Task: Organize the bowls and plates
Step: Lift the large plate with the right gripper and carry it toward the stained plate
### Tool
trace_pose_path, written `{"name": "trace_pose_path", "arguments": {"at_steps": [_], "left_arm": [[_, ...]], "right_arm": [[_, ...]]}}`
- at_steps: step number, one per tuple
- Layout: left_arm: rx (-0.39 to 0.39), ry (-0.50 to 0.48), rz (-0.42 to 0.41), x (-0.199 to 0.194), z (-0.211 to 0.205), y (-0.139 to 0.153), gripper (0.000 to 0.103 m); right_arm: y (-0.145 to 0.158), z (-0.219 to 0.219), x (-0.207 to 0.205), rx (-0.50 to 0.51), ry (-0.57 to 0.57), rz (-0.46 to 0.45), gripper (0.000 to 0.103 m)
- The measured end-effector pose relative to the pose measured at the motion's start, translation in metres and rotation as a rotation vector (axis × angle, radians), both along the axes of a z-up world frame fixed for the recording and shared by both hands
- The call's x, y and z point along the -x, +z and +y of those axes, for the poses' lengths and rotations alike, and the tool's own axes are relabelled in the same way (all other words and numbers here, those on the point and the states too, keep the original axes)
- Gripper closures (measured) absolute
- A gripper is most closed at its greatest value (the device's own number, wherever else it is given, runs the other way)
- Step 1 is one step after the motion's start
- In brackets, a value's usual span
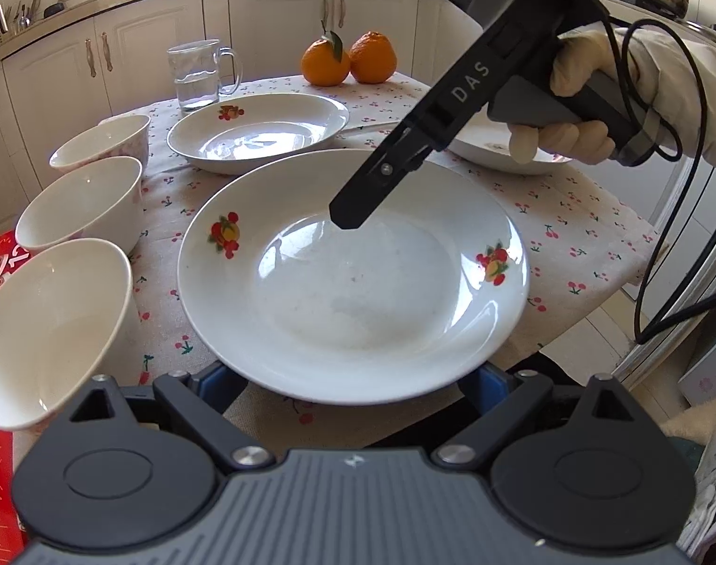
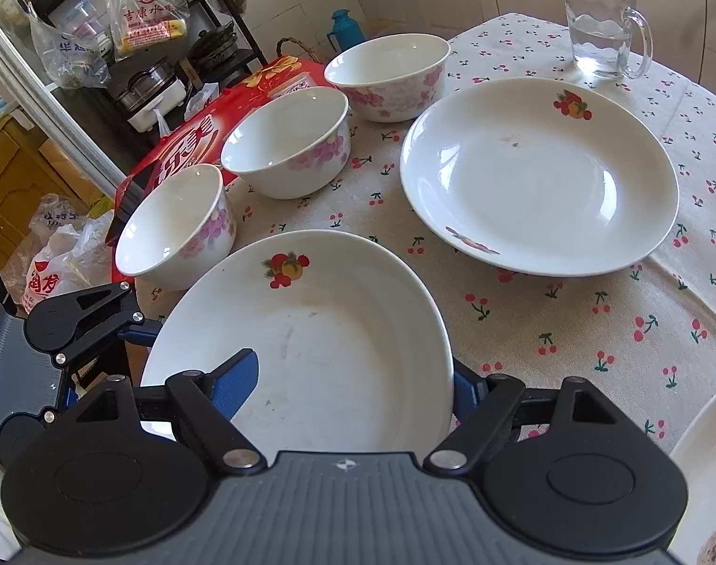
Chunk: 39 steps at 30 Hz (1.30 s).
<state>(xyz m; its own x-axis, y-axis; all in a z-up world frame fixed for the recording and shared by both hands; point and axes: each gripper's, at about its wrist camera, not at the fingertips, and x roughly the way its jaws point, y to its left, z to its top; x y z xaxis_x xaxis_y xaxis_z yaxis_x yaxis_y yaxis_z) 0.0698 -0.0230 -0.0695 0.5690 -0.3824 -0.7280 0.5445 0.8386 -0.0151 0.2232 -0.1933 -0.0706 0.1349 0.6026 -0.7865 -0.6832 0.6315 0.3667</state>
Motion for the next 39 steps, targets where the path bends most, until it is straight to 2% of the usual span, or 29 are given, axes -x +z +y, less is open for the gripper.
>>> {"name": "trace_pose_path", "arguments": {"at_steps": [17,28,39], "left_arm": [[0.015,-0.124,-0.011,-0.018,-0.037,0.026,0.009],[0.033,-0.244,-0.004,-0.049,-0.088,0.029,0.009],[0.029,-0.333,0.000,-0.086,-0.140,0.022,0.009]], "right_arm": [[0.028,-0.062,0.015,-0.047,-0.127,-0.069,0.017],[0.038,-0.123,0.015,-0.025,-0.246,-0.107,0.017],[0.034,-0.186,0.008,-0.019,-0.367,-0.133,0.017]]}}
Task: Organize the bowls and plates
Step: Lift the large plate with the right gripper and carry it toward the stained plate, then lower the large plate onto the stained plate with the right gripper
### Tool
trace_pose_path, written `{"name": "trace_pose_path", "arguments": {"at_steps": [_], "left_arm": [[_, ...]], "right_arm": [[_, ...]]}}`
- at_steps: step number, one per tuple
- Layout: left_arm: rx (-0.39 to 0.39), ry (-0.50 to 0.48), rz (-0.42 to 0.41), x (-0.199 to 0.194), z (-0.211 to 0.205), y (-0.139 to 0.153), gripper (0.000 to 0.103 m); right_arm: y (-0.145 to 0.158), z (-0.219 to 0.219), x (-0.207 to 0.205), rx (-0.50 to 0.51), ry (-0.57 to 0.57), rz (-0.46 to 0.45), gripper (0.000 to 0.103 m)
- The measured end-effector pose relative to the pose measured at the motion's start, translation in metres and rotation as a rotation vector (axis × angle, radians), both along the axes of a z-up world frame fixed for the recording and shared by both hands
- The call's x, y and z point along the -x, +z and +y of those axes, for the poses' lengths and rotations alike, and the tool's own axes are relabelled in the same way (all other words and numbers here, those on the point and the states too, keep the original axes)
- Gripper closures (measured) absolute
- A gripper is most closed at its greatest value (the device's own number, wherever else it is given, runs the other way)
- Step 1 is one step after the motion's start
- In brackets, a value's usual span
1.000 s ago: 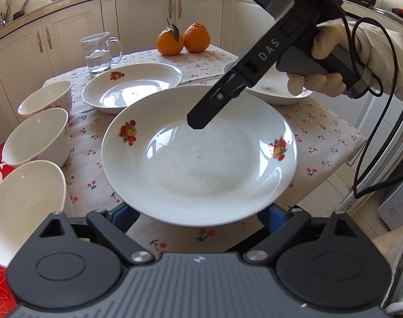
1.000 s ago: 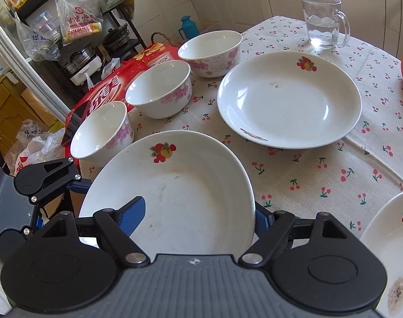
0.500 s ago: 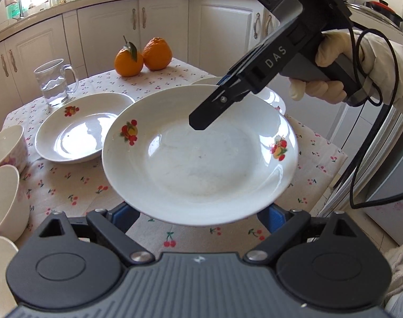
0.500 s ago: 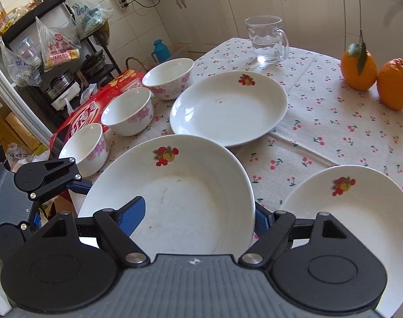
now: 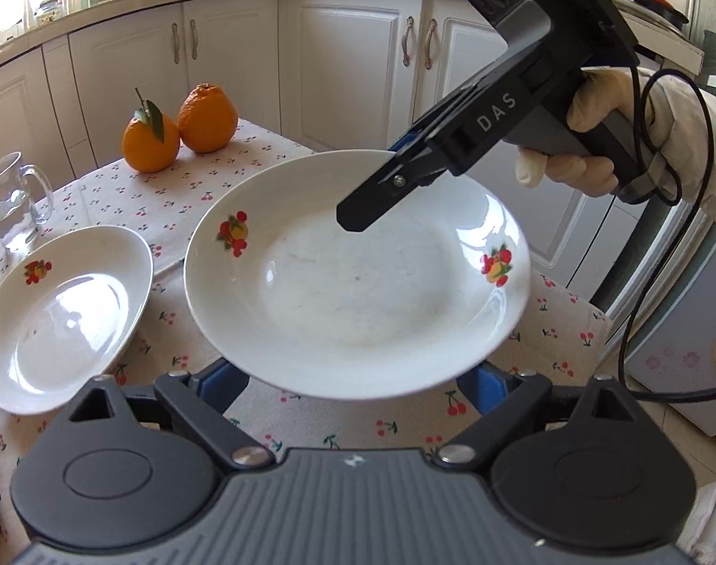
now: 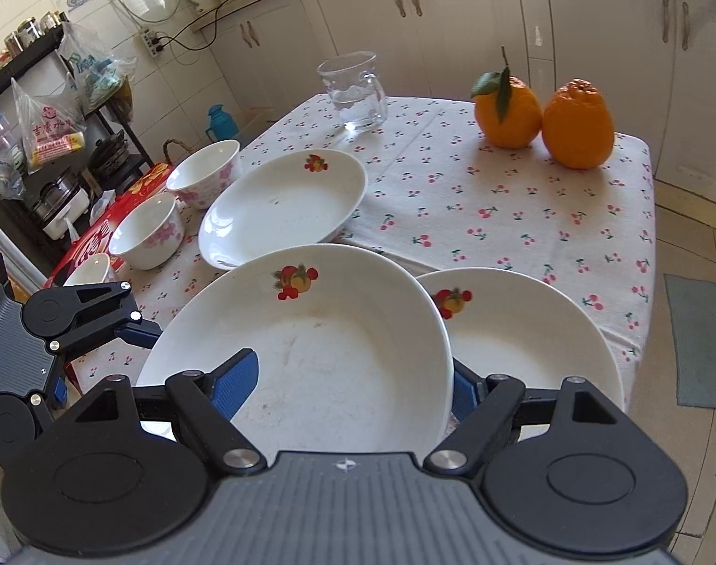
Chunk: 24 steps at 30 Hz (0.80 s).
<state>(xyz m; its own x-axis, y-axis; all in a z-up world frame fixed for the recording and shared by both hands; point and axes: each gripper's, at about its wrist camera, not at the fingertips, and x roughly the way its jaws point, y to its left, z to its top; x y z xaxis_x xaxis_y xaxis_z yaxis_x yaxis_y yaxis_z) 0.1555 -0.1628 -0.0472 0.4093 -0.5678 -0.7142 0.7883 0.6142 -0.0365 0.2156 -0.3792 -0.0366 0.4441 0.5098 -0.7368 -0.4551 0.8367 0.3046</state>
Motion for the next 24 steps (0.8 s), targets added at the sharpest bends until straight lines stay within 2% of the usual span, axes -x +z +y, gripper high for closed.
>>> {"name": "trace_pose_path", "arguments": {"at_steps": [9,24], "left_arm": [[-0.014,-0.024,-0.011,-0.018,-0.026,-0.008,0.009],[-0.024,-0.040,0.004,-0.030,-0.039,-0.009,0.009]], "right_arm": [[-0.016,-0.034,-0.012,-0.027,-0.074,0.004,0.017],[-0.029,-0.055,-0.012,-0.041,-0.131,0.006,0.017]]}}
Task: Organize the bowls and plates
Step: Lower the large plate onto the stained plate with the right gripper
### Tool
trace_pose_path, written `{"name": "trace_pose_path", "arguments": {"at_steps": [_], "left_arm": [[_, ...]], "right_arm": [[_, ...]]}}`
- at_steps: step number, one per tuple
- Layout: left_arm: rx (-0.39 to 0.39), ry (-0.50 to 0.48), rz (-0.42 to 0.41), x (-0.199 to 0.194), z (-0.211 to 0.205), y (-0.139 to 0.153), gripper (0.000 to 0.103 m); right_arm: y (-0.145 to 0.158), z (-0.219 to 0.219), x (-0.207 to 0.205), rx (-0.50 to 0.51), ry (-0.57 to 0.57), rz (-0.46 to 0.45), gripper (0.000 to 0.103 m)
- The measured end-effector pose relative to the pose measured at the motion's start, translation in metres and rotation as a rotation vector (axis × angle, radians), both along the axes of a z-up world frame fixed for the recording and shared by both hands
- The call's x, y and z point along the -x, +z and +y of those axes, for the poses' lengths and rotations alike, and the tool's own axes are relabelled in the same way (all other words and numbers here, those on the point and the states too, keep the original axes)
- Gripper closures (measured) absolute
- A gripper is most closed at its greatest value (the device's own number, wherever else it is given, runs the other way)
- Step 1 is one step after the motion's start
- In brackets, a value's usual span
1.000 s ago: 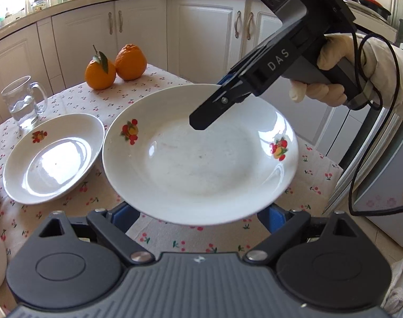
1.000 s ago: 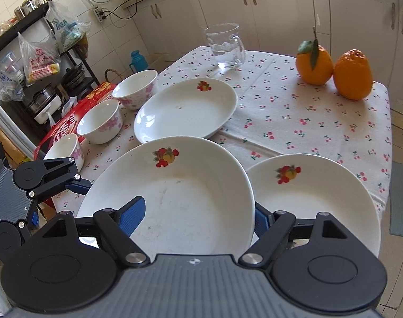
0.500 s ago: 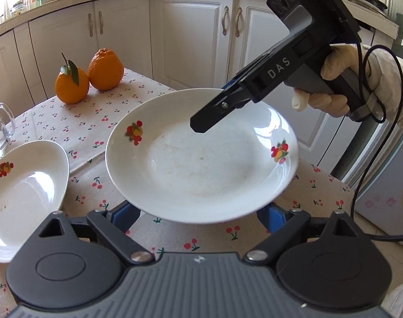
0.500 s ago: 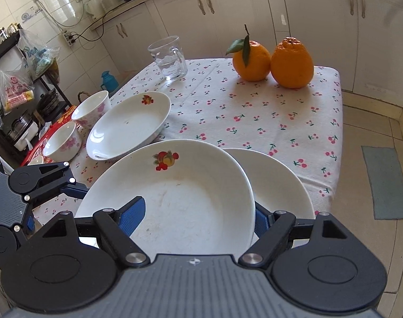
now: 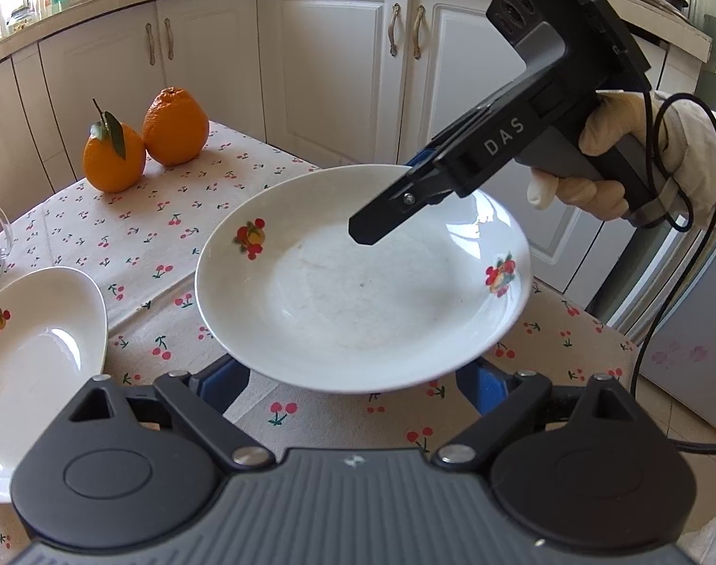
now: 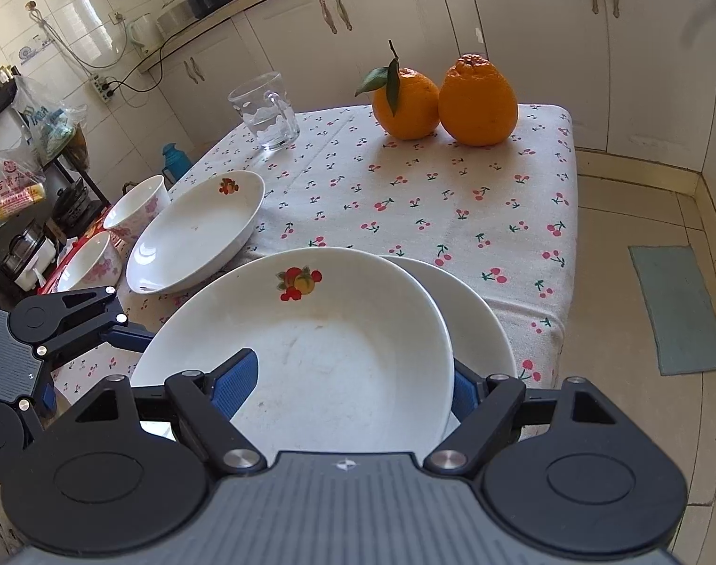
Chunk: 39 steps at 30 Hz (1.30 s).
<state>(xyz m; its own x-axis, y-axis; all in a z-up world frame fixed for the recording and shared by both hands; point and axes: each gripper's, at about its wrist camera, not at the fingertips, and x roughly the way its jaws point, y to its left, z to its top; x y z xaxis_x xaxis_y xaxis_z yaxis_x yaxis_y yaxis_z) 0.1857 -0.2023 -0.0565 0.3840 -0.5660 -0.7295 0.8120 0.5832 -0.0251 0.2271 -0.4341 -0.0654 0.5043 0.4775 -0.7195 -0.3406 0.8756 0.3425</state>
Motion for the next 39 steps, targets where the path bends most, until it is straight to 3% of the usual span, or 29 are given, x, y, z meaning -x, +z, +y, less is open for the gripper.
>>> {"name": "trace_pose_path", "arguments": {"at_steps": [39], "left_arm": [[0.001,-0.036,-0.005,-0.002,-0.006,-0.004,0.009]], "right_arm": [[0.008,-0.010,0.039,0.041,-0.098,0.013,0.017]]}}
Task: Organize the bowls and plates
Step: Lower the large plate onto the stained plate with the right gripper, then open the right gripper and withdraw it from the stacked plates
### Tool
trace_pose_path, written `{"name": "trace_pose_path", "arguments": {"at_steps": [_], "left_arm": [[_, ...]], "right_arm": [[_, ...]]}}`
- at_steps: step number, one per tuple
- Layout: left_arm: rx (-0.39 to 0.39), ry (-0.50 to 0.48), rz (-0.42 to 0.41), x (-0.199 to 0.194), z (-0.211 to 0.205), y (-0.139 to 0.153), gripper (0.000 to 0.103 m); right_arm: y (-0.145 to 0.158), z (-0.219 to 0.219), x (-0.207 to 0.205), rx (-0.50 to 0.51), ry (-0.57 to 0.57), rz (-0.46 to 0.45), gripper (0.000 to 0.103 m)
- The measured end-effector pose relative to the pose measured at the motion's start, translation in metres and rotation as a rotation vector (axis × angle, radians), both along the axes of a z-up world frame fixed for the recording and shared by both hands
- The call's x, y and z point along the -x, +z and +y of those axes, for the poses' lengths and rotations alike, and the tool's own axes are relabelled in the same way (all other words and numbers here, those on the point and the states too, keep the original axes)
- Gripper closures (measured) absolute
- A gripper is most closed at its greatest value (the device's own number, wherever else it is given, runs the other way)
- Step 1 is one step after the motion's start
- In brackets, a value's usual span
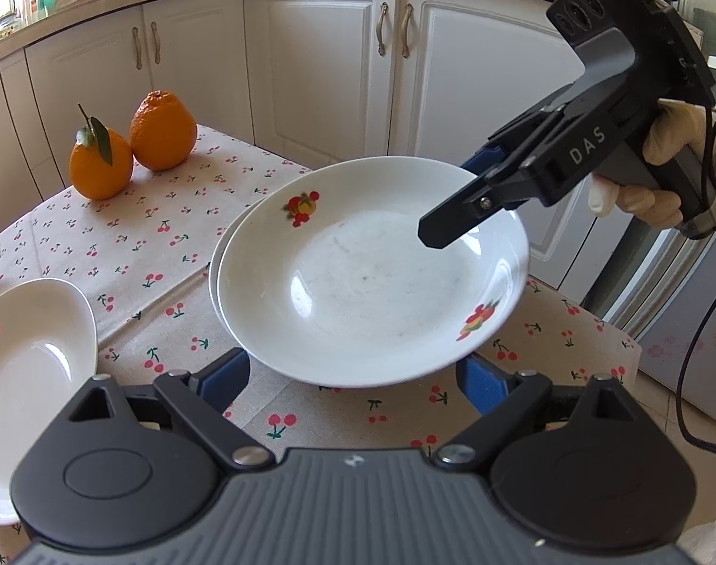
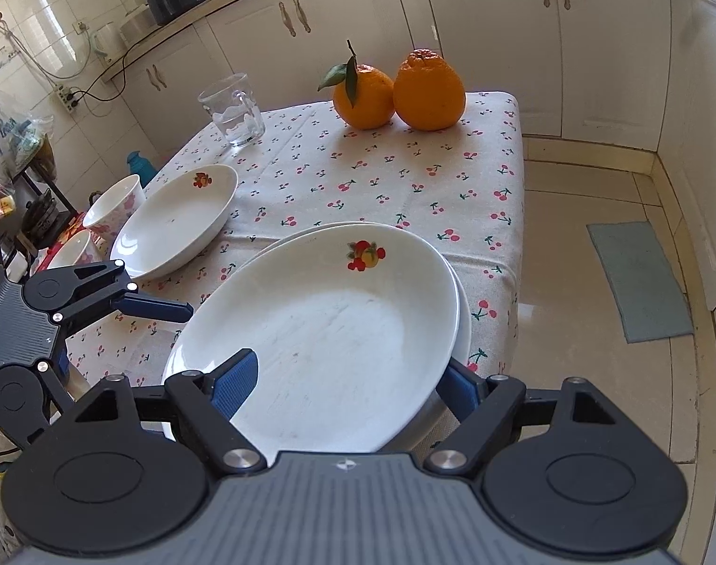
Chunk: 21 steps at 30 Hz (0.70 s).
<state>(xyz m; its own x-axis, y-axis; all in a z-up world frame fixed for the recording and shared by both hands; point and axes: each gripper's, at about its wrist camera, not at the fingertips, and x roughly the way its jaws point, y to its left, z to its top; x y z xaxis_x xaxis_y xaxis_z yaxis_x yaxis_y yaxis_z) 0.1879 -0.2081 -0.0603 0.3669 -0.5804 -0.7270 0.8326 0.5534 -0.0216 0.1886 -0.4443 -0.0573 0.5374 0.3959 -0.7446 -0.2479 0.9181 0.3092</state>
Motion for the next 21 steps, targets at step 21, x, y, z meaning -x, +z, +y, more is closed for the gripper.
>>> {"name": "trace_pose_path", "arguments": {"at_steps": [21], "left_arm": [[0.018,0.091,-0.023,0.008,0.015,0.002,0.009]], "right_arm": [[0.002,0.018,0.023,0.066,-0.036,0.017,0.017]]}}
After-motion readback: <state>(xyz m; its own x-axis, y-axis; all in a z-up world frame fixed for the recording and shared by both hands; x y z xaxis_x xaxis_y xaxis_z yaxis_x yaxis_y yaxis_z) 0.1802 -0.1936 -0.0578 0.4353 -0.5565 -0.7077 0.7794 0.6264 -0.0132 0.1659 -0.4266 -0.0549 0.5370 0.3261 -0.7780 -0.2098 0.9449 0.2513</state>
